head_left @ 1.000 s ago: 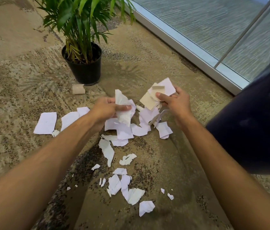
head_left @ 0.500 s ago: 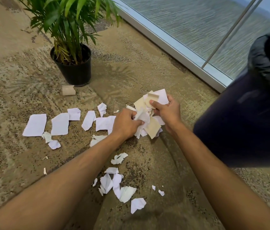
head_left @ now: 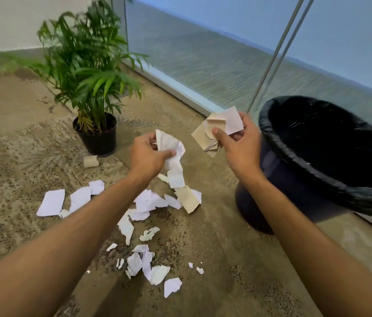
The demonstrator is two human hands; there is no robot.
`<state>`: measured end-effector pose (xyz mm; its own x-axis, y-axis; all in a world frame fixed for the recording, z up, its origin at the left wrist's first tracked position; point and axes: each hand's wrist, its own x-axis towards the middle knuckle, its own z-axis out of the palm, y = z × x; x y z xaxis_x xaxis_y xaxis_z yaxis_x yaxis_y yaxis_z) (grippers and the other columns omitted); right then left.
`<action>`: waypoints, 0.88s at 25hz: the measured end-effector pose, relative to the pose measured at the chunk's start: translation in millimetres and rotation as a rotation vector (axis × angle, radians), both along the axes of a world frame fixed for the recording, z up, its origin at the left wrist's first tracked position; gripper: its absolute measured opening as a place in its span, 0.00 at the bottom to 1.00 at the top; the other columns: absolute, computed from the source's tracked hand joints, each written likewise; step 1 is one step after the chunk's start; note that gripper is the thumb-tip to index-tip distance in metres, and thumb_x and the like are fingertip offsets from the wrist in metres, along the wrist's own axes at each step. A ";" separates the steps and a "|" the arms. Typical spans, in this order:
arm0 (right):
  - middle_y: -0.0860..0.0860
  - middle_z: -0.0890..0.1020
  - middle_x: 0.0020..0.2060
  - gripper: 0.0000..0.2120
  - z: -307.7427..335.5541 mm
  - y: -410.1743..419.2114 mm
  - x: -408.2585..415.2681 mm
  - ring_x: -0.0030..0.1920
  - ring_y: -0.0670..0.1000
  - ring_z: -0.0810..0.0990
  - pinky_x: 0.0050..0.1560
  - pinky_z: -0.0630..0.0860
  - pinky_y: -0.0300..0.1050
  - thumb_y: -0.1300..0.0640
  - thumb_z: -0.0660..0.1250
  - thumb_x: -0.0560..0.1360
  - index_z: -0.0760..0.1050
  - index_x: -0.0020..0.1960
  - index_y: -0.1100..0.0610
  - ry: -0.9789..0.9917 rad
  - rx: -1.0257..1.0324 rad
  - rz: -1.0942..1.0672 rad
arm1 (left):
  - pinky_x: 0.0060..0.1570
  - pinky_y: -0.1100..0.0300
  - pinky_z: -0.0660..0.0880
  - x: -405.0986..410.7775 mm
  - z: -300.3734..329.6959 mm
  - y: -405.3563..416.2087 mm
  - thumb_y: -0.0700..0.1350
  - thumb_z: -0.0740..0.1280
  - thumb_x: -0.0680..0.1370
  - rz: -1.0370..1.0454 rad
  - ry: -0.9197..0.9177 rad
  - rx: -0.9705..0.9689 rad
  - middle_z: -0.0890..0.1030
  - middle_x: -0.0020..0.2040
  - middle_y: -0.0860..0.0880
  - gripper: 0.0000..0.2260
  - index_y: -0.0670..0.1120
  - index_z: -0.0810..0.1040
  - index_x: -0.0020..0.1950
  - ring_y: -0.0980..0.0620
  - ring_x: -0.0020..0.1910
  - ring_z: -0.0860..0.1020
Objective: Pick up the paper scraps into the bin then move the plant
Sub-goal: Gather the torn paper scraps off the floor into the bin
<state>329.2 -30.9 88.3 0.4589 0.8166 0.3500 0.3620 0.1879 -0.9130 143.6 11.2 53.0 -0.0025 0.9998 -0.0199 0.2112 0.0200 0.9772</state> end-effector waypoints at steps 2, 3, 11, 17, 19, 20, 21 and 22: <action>0.48 0.82 0.49 0.21 34.2 -20.4 5.5 0.45 0.38 0.81 0.45 0.78 0.34 0.65 0.75 0.70 0.74 0.60 0.55 -0.107 0.101 -0.036 | 0.40 0.62 0.79 22.0 42.0 -4.5 0.35 0.78 0.66 -0.038 -0.102 0.033 0.82 0.47 0.51 0.22 0.43 0.78 0.58 0.57 0.43 0.81; 0.46 0.81 0.48 0.22 51.4 -31.9 8.9 0.44 0.35 0.80 0.43 0.76 0.29 0.64 0.75 0.70 0.74 0.61 0.54 -0.170 0.149 -0.072 | 0.42 0.61 0.80 36.0 62.9 -8.8 0.35 0.78 0.65 -0.067 -0.137 0.065 0.83 0.48 0.50 0.22 0.43 0.78 0.57 0.56 0.43 0.81; 0.39 0.78 0.44 0.21 123.6 -112.2 85.0 0.42 0.28 0.75 0.42 0.71 0.24 0.59 0.72 0.72 0.72 0.64 0.53 -0.388 0.251 -0.421 | 0.47 0.59 0.78 162.3 148.6 -52.4 0.39 0.80 0.65 -0.271 -0.119 0.184 0.82 0.46 0.49 0.19 0.43 0.82 0.54 0.52 0.44 0.81; 0.50 0.76 0.63 0.27 96.7 -112.8 104.9 0.63 0.52 0.75 0.61 0.73 0.54 0.45 0.62 0.78 0.62 0.74 0.52 -0.434 -0.148 -0.549 | 0.62 0.54 0.73 202.6 130.8 -64.4 0.49 0.69 0.77 -0.450 0.144 0.225 0.80 0.60 0.44 0.20 0.42 0.75 0.66 0.46 0.59 0.78; 0.47 0.77 0.61 0.21 94.4 -106.9 93.6 0.60 0.48 0.76 0.60 0.74 0.53 0.47 0.61 0.79 0.68 0.70 0.52 -0.503 -0.010 -0.548 | 0.60 0.55 0.74 186.6 124.8 -60.0 0.45 0.66 0.77 -0.392 0.151 0.350 0.81 0.57 0.46 0.16 0.44 0.77 0.64 0.49 0.57 0.79; 0.46 0.79 0.58 0.18 94.1 -102.4 85.9 0.57 0.45 0.77 0.58 0.76 0.50 0.48 0.61 0.78 0.71 0.67 0.51 -0.519 0.068 -0.503 | 0.57 0.55 0.76 174.2 119.6 -56.1 0.44 0.65 0.77 -0.345 0.132 0.389 0.82 0.53 0.47 0.13 0.45 0.79 0.61 0.51 0.53 0.80; 0.45 0.80 0.54 0.15 93.5 -98.1 77.8 0.54 0.43 0.79 0.54 0.77 0.47 0.49 0.62 0.78 0.74 0.63 0.51 -0.533 0.133 -0.437 | 0.52 0.56 0.77 160.4 112.7 -52.2 0.44 0.65 0.77 -0.298 0.106 0.414 0.82 0.49 0.49 0.11 0.45 0.80 0.59 0.53 0.49 0.80; 0.44 0.82 0.50 0.13 91.2 -94.0 68.5 0.50 0.41 0.80 0.51 0.78 0.45 0.50 0.64 0.77 0.77 0.60 0.51 -0.559 0.182 -0.359 | 0.47 0.58 0.77 145.8 103.8 -47.8 0.44 0.66 0.77 -0.250 0.096 0.435 0.82 0.46 0.51 0.09 0.46 0.80 0.56 0.56 0.45 0.79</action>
